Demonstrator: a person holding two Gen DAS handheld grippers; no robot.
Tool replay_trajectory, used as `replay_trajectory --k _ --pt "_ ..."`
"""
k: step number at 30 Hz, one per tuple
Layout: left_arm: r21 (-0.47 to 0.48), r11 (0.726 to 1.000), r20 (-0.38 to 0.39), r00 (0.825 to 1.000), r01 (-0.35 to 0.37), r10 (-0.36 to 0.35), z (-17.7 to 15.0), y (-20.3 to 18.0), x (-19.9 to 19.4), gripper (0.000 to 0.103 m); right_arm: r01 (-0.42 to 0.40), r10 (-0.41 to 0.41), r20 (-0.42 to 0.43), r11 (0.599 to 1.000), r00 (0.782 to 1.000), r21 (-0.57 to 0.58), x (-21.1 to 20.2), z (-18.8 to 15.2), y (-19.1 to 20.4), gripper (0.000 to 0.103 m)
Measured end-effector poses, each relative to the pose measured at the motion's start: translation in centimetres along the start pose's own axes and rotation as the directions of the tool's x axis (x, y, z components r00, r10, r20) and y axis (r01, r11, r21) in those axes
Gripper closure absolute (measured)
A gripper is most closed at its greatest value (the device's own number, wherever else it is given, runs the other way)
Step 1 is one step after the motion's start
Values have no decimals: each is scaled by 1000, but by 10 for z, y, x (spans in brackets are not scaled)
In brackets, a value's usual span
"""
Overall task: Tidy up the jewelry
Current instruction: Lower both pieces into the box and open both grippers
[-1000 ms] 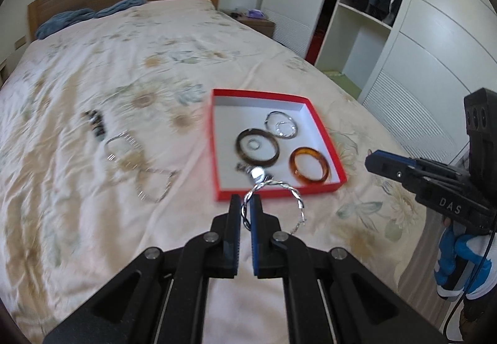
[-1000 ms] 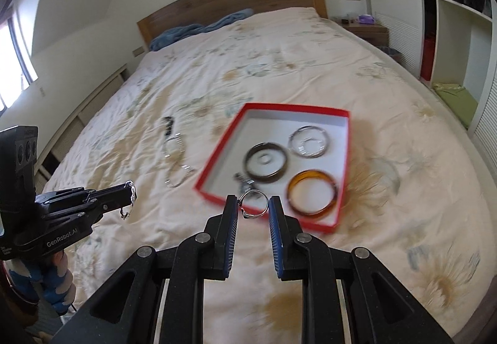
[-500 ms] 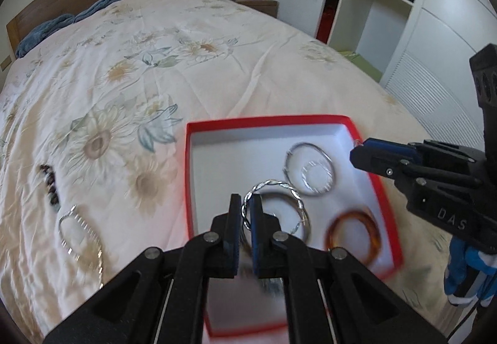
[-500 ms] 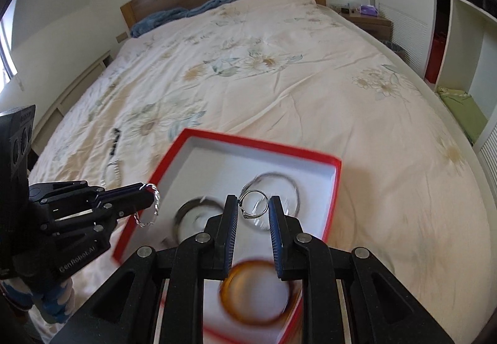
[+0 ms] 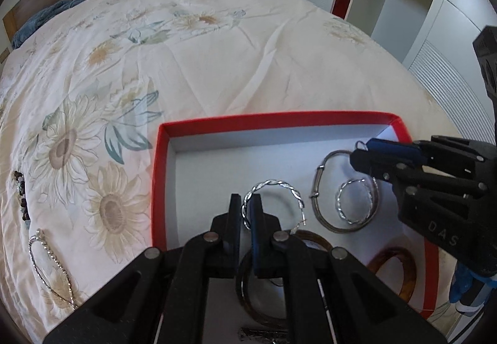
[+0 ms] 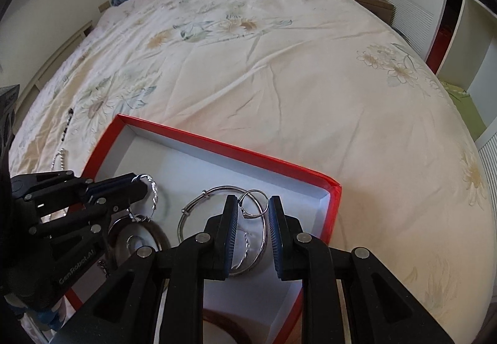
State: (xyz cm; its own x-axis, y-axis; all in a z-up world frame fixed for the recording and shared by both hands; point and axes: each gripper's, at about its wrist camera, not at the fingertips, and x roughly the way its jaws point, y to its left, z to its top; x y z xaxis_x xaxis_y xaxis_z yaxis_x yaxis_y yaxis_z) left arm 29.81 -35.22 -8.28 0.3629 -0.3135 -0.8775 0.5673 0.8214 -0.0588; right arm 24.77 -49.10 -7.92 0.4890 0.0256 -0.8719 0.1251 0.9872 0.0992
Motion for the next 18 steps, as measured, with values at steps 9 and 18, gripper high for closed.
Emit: replay_trajectory --k 9,18 --pt "7 1000 -33 999 -15 15 2 -2 7 97 37 -37 -37 999 999 0 16 5 3 83" --pt "-30 999 -46 999 15 -16 4 3 4 91 57 -56 -40 998 998 21 8 3 2 80"
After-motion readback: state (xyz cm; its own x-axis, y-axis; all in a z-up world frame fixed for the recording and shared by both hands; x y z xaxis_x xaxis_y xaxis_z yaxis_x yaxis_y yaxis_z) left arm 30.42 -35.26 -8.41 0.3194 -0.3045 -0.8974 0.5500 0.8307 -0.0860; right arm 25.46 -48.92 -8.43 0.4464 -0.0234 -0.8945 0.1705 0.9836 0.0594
